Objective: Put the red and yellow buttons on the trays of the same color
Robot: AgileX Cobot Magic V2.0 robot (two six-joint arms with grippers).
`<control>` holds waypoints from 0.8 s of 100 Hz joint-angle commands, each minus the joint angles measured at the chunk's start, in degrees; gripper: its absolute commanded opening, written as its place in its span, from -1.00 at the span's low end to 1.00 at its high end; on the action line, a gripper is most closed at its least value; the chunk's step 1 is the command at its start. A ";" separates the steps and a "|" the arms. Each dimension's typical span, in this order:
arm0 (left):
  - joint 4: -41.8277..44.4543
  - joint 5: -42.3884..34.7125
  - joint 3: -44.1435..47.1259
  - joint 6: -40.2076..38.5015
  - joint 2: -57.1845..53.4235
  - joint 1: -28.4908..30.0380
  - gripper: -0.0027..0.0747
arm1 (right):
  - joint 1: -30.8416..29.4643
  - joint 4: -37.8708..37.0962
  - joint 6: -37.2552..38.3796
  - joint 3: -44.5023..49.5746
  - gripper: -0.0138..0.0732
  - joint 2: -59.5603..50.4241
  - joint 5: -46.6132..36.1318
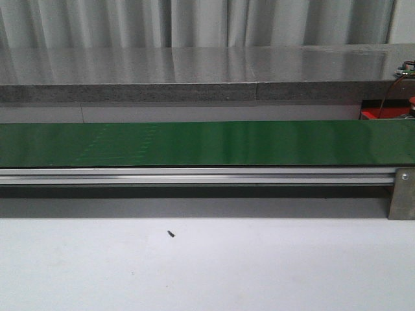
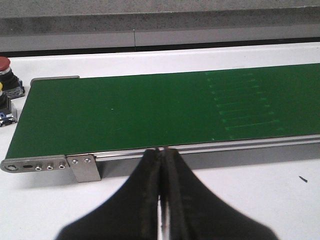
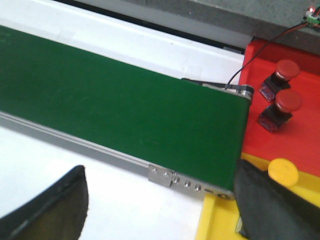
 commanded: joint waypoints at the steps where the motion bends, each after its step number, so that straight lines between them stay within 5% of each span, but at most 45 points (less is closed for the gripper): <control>1: -1.46 -3.72 -1.53 -0.07 0.26 -0.36 -0.98 | 0.01 1.30 -0.03 2.85 0.68 -5.12 -4.31; 39: -1.46 -4.43 -1.53 -0.28 0.26 -0.36 -0.91 | -0.09 1.30 0.04 8.65 0.60 -12.93 -5.93; 53: -1.46 -4.43 -1.53 -0.28 0.26 -0.36 -0.36 | -0.09 1.30 0.04 8.65 0.01 -12.93 -7.57; 69: -1.46 -4.66 -1.53 -0.28 0.26 -0.36 0.70 | -0.09 1.30 0.04 8.65 -0.86 -12.93 -7.78; 75: -1.46 -4.80 -1.53 -0.28 0.26 -0.36 0.91 | -0.09 1.36 0.04 8.65 -0.83 -12.93 -7.78; 80: -1.46 -5.29 -1.66 -1.11 0.26 -0.26 0.86 | -0.09 1.36 0.04 8.65 -0.84 -12.93 -7.78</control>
